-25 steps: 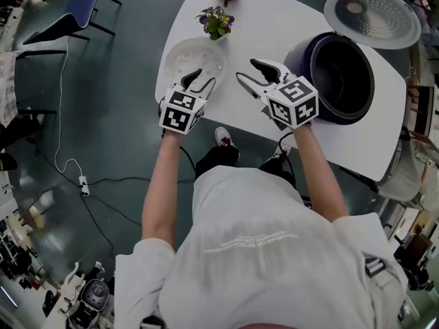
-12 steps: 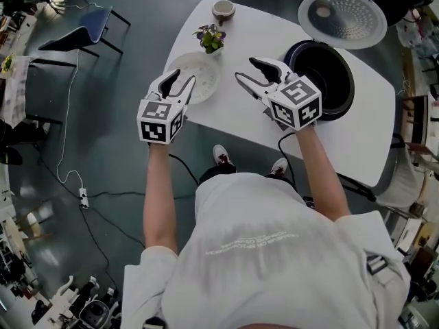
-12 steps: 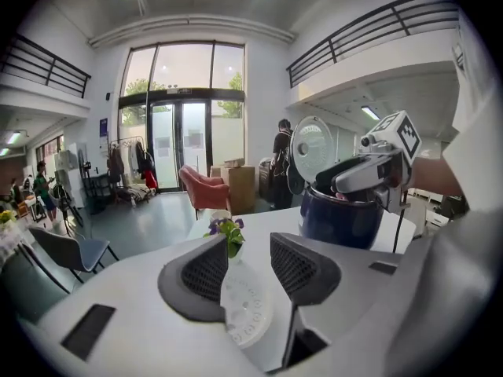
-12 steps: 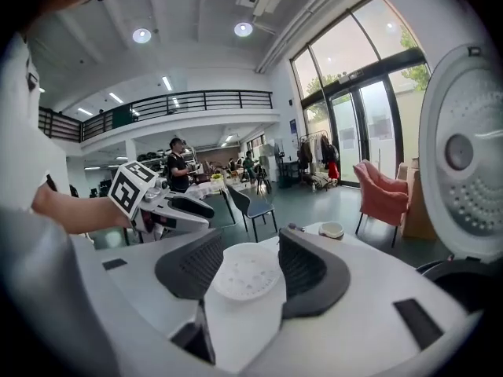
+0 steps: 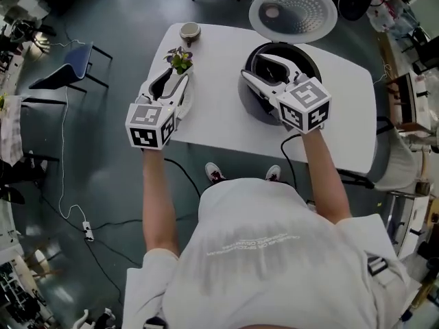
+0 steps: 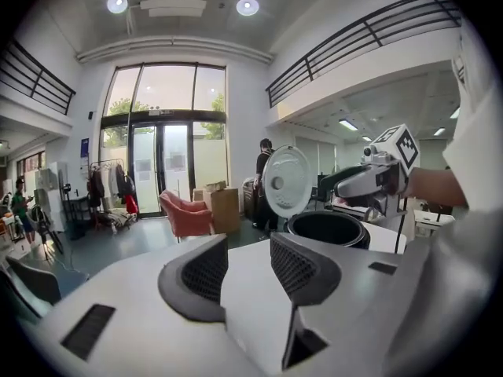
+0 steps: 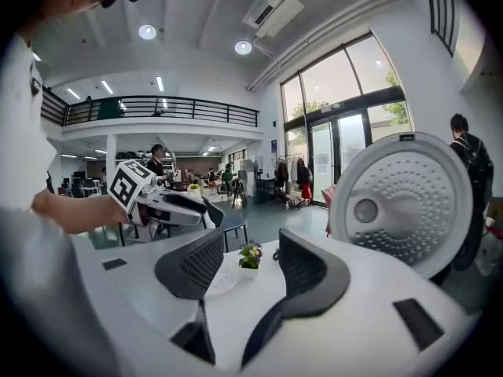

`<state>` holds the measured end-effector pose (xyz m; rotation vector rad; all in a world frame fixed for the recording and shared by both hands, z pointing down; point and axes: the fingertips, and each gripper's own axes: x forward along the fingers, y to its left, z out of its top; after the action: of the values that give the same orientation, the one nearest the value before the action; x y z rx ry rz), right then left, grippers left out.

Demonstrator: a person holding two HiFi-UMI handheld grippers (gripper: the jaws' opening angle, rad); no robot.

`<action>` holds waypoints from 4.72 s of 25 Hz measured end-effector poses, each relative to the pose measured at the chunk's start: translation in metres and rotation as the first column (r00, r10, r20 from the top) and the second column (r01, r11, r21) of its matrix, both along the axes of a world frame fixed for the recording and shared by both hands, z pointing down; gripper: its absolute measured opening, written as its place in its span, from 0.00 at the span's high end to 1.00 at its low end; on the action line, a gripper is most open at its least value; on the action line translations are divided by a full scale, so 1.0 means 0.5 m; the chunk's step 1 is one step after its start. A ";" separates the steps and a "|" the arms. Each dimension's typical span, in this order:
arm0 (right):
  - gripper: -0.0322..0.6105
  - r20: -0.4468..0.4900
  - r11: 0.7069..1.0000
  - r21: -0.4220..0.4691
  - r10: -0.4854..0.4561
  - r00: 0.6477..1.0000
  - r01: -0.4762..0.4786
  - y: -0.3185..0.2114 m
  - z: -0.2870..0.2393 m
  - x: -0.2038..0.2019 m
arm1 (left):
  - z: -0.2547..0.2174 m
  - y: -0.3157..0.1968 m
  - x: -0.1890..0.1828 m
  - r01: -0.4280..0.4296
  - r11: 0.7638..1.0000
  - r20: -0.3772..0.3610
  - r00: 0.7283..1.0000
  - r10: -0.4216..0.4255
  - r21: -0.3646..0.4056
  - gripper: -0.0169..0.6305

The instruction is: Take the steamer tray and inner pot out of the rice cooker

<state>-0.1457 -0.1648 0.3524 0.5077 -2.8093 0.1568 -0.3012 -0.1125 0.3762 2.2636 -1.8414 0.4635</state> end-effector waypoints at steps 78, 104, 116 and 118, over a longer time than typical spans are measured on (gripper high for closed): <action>0.63 -0.287 0.858 -0.307 0.329 0.900 -0.412 -0.185 0.294 0.425 | 0.234 -0.244 0.370 -0.217 0.926 -0.052 0.976 0.211 -0.309 0.58; 0.75 -0.211 0.820 -0.295 0.445 0.870 -0.491 -0.189 0.242 0.444 | 0.192 -0.227 0.337 0.041 0.986 -0.231 0.970 -0.078 -0.161 0.84; 0.79 -0.111 0.825 -0.252 0.495 0.862 -0.506 -0.186 0.134 0.446 | 0.091 -0.211 0.334 0.035 0.998 -0.307 0.950 -0.051 -0.058 0.86; 0.80 -0.085 0.826 -0.234 0.508 0.857 -0.513 -0.184 0.108 0.452 | 0.066 -0.208 0.339 0.030 0.999 -0.313 0.949 -0.039 -0.032 0.86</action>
<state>0.0805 -0.2567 0.4062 1.1794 -2.5107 0.6016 -0.1316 -0.2165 0.4094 2.1364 -1.6991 0.1110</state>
